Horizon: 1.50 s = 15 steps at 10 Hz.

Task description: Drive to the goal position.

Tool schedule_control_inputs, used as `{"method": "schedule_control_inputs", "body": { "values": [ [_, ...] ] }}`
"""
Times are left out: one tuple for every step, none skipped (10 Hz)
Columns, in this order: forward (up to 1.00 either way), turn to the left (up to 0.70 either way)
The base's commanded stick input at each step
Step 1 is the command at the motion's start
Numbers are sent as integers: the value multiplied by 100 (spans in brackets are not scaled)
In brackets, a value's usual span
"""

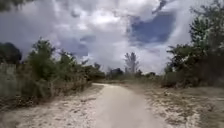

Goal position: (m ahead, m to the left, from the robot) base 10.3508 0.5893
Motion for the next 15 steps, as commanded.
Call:
{"method": "schedule_control_inputs", "body": {
  "values": [
    [50, 0],
    [50, 0],
    [50, 0],
    [50, 0],
    [50, 0],
    [50, 0],
    [50, 0],
    [50, 0],
    [50, 0],
    [50, 0],
    [50, 0],
    [50, 0],
    [50, 0],
    [50, 0],
    [50, 0]
  ]
}}
